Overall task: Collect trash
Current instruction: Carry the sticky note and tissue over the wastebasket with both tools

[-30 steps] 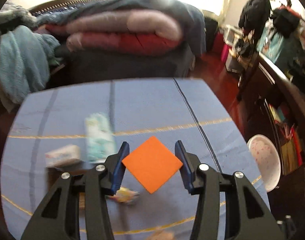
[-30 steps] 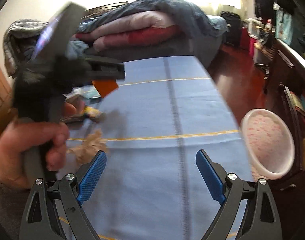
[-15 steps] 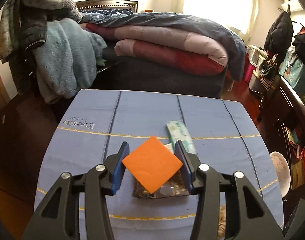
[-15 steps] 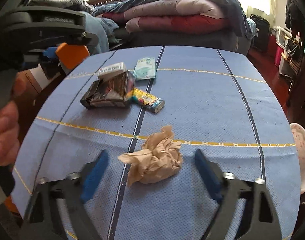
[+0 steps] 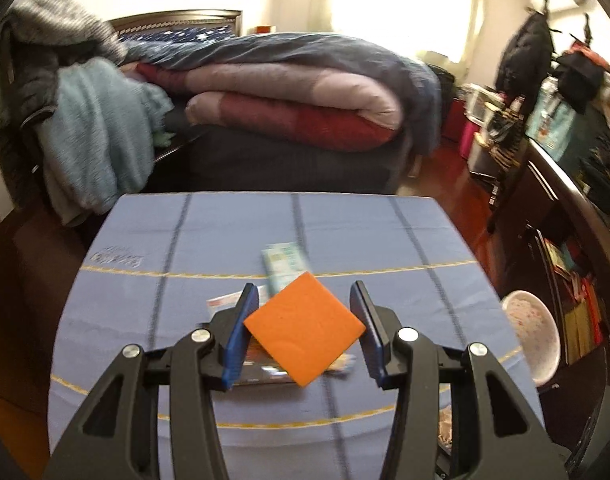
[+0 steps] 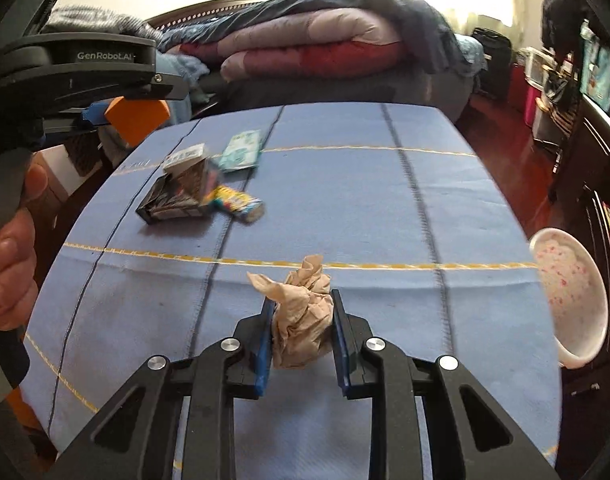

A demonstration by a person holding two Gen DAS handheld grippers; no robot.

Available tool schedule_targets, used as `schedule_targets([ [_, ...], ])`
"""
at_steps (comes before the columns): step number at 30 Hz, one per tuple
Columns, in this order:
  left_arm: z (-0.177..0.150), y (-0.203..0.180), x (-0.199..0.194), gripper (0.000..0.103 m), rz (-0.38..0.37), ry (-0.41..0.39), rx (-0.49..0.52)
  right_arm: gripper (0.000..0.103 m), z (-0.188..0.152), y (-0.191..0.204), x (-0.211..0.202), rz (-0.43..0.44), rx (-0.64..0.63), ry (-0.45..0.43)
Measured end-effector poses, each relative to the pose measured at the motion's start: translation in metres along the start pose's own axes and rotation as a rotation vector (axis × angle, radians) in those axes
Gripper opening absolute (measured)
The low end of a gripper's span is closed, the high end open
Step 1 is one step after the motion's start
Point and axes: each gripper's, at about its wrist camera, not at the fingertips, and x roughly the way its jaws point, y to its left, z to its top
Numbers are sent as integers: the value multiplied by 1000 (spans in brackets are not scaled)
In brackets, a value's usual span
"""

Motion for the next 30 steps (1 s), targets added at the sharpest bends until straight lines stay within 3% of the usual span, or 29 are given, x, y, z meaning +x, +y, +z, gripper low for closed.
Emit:
schedule_targets([
  [17, 1, -146, -7, 48, -184, -23, 190, 25, -14, -103, -61, -105, 168, -92],
  [30, -6, -244, 2, 48, -320, -9, 325, 25, -27, -180, -88, -237, 305, -134],
])
